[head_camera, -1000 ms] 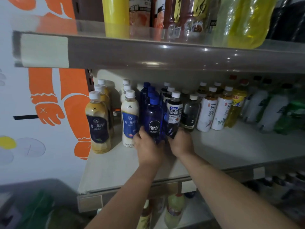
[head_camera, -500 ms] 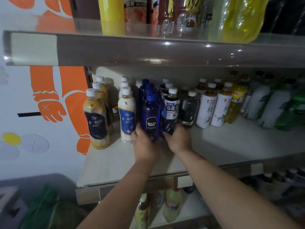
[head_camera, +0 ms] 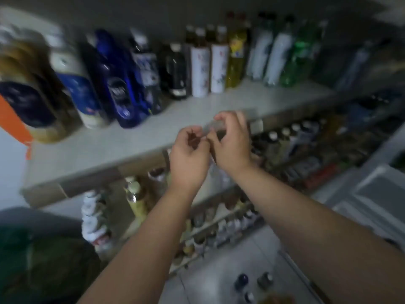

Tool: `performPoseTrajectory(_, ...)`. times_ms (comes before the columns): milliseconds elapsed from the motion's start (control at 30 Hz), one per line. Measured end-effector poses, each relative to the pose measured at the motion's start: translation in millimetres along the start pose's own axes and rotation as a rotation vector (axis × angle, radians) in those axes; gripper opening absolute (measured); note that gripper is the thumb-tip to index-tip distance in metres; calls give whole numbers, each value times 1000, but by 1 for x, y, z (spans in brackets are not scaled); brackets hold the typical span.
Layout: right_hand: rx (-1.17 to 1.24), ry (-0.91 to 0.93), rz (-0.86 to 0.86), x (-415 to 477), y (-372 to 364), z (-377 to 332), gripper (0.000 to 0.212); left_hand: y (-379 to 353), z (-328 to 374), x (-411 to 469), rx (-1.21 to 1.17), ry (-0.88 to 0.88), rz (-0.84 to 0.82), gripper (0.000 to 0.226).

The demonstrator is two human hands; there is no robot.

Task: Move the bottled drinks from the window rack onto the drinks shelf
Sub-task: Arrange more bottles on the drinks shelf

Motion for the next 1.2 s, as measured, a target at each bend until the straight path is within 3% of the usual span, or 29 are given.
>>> performPoseTrajectory(167,-107,-186,-8,-124,47,99,30,-86,-133,-103,-14,284,-169,15)
performPoseTrajectory(367,-264,-498,-380,-326,27,236,26,-160,-318,-255,253,582,-506,18)
performPoseTrajectory(567,-278,-761,-650,-492,-32,357,29,-177,-478,-359,314,807,-620,30)
performPoseTrajectory(800,-375,-1057,-905,-618,-149,520,48,-173,-661,-380,376,904,-580,24)
performPoseTrajectory(900,-409,-1082,-919,-647,-201,582,50,-174,-734,-379,364,914,-590,29)
performPoseTrajectory(1033,-567,-954,-1072,-666,-264,646,58,-178,-822,-379,423,967,-675,40)
performPoseTrajectory(1200,-607,-979,-1234,-690,-303,688,45,-181,-865,-358,495,894,-702,46)
Point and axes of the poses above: each hand's wrist, its own x-axis towards the middle knuckle, its own y-axis out of the back of the hand, z = x × y, the point moved 10 cm from there along x, towards the middle knuckle, and after that the axes turned 9 degrees about -z, right-handed, at the moved point
